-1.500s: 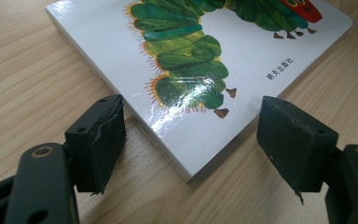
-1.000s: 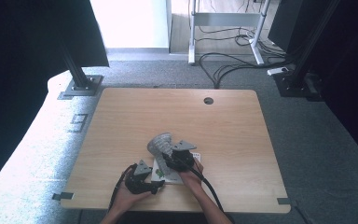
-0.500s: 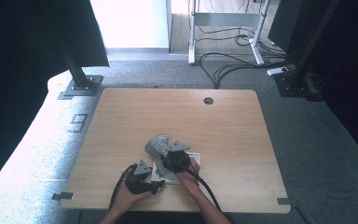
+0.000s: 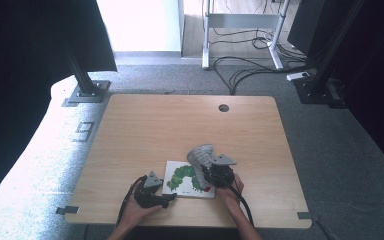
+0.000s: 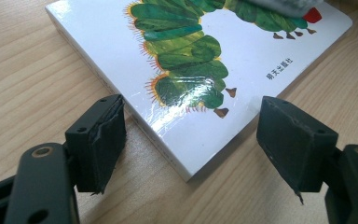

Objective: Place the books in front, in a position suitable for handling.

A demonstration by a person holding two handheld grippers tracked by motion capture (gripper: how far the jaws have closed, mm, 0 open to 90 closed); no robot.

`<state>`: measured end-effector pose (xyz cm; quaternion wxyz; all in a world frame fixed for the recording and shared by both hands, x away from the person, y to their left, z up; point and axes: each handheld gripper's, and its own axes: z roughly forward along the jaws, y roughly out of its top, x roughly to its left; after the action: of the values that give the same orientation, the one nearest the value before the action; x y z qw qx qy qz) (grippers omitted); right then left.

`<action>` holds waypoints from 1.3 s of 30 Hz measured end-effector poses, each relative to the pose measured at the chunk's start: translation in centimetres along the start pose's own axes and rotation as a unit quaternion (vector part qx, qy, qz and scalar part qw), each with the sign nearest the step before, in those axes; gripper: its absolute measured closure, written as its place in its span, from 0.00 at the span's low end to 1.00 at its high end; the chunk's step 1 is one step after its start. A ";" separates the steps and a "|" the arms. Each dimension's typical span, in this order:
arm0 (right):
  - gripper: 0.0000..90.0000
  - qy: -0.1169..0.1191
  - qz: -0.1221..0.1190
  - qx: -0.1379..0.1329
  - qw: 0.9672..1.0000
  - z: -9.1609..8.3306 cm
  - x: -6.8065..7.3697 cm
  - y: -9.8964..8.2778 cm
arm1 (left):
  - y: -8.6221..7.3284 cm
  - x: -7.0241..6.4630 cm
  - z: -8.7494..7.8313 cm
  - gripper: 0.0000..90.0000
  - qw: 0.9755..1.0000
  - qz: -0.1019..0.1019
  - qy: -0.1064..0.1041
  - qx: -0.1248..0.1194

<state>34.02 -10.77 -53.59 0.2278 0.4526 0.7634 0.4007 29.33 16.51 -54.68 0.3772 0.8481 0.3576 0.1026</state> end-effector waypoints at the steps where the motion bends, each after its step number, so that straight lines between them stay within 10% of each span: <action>1: 0.66 -0.006 0.002 -0.001 1.000 -0.3 -0.4 -0.2 | 0.0 0.0 0.0 0.27 1.000 0.000 0.001 0.000; 11: 0.66 -0.004 0.019 -0.028 0.999 -1.9 -1.1 -0.1 | 0.0 -0.1 0.0 0.27 1.000 0.001 0.002 0.001; 17: 0.66 0.055 -0.007 -0.046 0.997 -1.7 2.9 1.6 | 0.0 -0.1 0.0 0.27 1.000 0.003 0.003 0.002; 26: 0.65 0.113 -0.065 -0.004 0.991 1.8 9.0 1.4 | 0.0 -0.2 0.0 0.27 1.000 0.007 0.008 0.004; 39: 0.64 0.075 -0.023 -0.003 0.997 0.1 4.7 0.0 | 0.0 -0.1 0.0 0.26 1.000 0.005 0.002 0.002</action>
<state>31.80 -6.63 -53.63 0.1807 0.4028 0.7875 0.4300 29.22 16.45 -54.67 0.3739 0.8505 0.3546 0.1052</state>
